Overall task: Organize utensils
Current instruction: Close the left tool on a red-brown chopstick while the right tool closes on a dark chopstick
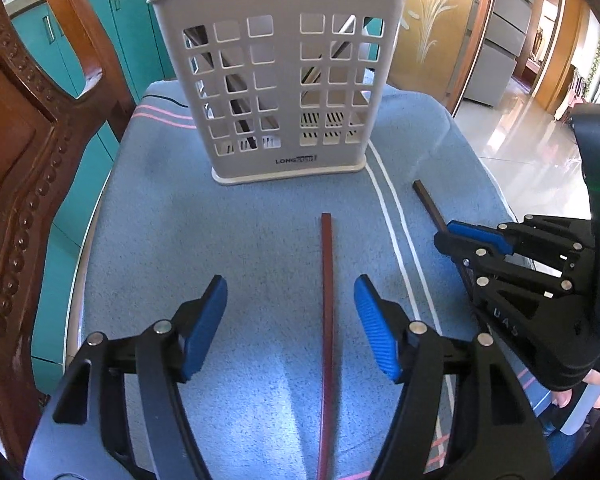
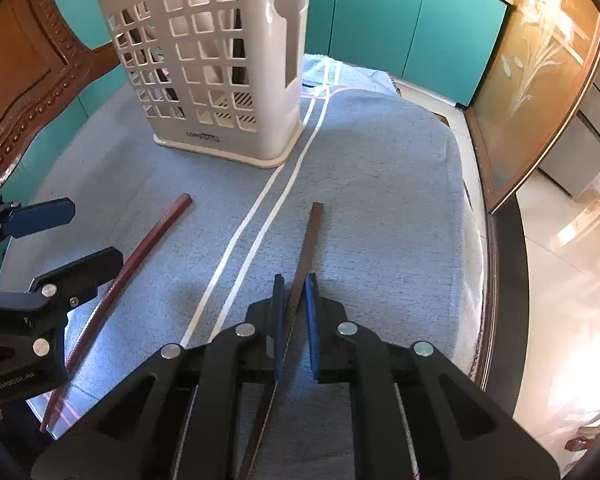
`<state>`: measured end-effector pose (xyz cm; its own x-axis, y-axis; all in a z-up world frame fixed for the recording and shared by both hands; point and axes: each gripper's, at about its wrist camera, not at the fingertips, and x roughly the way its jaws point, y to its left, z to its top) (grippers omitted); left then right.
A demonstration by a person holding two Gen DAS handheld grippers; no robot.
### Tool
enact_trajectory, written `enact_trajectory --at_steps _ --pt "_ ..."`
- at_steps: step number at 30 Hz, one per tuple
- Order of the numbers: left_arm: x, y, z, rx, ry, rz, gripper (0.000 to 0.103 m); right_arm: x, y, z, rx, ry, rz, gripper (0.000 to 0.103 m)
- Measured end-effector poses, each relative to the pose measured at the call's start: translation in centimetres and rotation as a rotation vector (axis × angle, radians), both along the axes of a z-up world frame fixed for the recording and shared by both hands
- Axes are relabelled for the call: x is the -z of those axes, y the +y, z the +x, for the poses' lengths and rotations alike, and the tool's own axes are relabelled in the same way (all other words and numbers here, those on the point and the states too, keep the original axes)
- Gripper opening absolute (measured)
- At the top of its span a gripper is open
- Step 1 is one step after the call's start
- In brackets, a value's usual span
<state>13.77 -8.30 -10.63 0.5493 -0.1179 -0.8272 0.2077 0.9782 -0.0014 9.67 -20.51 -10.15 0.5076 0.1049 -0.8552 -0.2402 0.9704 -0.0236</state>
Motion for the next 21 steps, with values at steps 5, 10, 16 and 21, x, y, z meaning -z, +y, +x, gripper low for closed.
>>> enact_trajectory --at_steps 5,10,16,21 --pt "0.1 0.0 -0.1 0.011 0.006 -0.005 0.067 -0.2 -1.0 0.4 0.029 0.017 0.021 0.012" --pt "0.3 -0.3 -0.1 0.018 0.018 -0.007 0.069 -0.5 -1.7 0.6 0.052 0.016 0.033 0.015" --pt "1.2 -1.2 -0.3 0.05 0.045 0.009 0.07 -0.1 -1.2 0.9 0.053 0.021 0.016 0.019" --pt "2.6 -1.5 0.0 0.039 0.073 0.05 0.071 0.0 -1.0 0.9 0.058 0.019 0.008 0.02"
